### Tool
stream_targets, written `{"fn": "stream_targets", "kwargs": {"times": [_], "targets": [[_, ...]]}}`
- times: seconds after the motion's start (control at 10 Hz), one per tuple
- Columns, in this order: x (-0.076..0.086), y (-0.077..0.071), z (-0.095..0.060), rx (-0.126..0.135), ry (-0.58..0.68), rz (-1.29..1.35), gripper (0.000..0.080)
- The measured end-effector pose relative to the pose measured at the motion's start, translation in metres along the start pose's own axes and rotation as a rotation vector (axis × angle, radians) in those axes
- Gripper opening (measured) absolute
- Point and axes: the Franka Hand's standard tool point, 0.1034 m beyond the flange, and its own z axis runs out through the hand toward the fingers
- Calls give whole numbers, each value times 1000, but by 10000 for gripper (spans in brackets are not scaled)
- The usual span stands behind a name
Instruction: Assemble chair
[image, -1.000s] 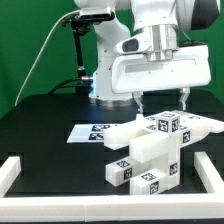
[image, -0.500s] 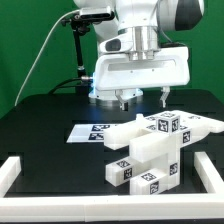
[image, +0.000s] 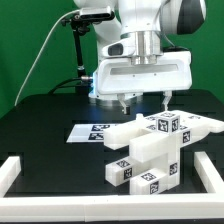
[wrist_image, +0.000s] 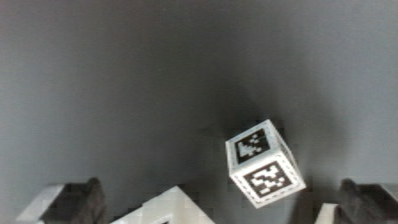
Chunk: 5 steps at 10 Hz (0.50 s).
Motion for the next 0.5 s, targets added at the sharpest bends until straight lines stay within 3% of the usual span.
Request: {"fn": "stream_targets", "kwargs": {"times": [0.3, 0.5], "targets": [[11, -2, 9, -6, -1, 12, 649], [30, -12, 8, 16, 0, 42, 649]]}}
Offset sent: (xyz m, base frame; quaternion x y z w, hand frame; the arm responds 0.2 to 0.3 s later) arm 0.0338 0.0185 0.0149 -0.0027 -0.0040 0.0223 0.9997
